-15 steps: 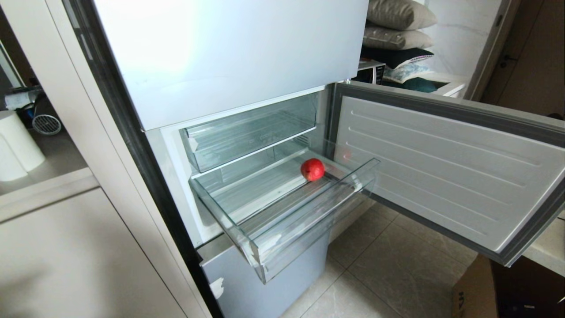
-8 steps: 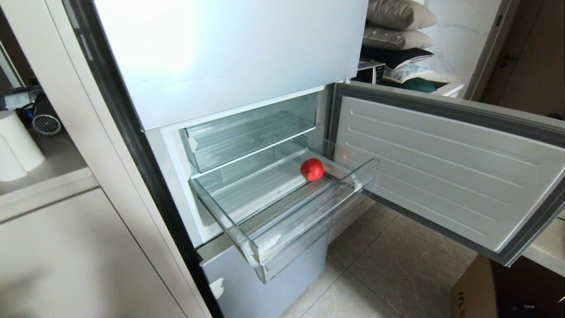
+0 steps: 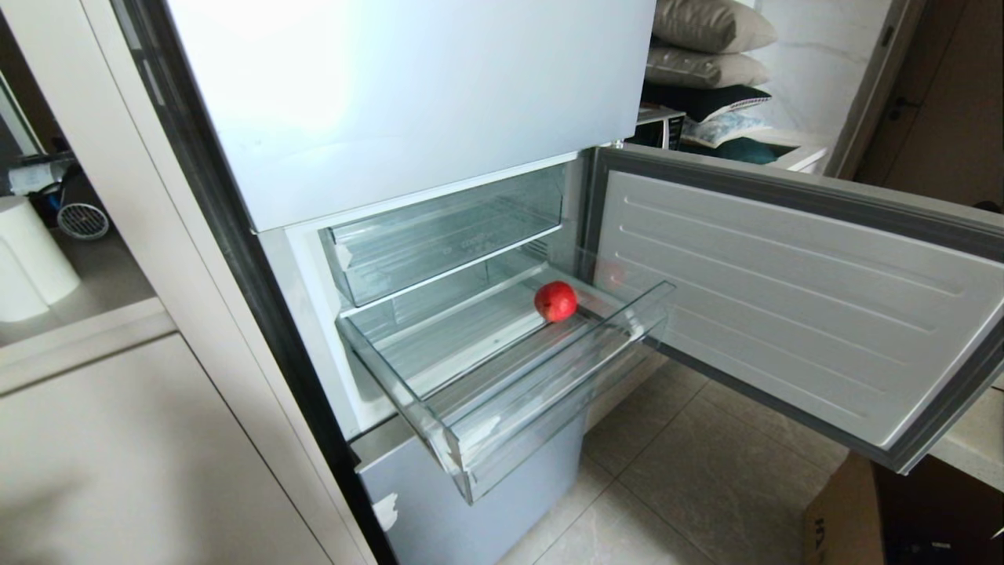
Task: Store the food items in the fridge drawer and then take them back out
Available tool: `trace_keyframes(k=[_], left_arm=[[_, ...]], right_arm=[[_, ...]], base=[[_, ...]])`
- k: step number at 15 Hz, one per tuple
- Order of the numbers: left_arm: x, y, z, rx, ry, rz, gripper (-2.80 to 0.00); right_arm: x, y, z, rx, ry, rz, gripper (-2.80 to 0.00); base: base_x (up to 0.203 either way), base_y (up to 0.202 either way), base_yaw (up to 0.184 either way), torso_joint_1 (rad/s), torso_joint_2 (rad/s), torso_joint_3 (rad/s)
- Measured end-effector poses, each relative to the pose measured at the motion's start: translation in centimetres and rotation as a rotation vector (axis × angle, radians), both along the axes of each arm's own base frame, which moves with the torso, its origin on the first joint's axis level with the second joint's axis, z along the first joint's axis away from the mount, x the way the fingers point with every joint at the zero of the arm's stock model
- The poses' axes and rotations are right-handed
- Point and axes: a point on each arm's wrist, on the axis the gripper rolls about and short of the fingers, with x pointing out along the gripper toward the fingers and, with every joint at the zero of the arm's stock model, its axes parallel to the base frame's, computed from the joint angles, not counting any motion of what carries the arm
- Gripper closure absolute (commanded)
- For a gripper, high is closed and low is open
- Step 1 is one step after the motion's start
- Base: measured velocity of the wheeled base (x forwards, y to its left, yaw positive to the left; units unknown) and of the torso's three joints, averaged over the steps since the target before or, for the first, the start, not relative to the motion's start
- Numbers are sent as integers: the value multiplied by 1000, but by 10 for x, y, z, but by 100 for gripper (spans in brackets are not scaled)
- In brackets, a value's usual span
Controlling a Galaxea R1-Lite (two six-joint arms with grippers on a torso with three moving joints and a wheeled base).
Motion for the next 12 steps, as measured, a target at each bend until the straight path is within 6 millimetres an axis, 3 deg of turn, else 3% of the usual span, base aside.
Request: trace_keyframes(k=[6,7,12], left_arm=[[0,0,0,0,0,0,0],[0,0,0,0,0,0,0],[0,0,0,0,0,0,0]], right_arm=[[3,-6,-6,-2,0,-10,-280],[4,-7,-7,-1,-1,-11,0],[4,-7,-11,11,-1,-14,0]], base=[[0,0,0,0,0,0],[0,0,0,0,0,0],[0,0,0,0,0,0]])
